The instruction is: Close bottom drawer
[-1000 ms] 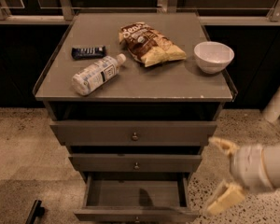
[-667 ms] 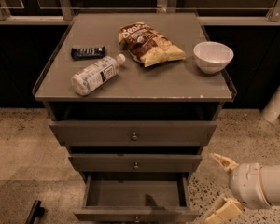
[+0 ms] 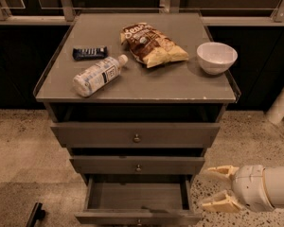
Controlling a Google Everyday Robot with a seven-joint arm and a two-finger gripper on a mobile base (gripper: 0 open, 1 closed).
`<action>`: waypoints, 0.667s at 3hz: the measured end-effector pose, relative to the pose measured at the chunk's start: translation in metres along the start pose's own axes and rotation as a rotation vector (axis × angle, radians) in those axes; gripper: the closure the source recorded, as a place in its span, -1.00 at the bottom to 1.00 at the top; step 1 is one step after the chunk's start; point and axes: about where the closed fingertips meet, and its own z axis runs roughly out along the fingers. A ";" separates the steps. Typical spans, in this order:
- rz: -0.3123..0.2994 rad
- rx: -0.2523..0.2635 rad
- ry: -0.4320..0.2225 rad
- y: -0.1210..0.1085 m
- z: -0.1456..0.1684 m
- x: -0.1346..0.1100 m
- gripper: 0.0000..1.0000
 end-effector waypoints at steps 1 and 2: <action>0.000 0.000 0.000 0.000 0.000 0.000 0.27; 0.019 0.028 -0.030 -0.018 0.014 0.024 0.74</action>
Offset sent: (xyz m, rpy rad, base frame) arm 0.0375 -0.0368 -0.0723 0.0711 -0.0455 -0.0945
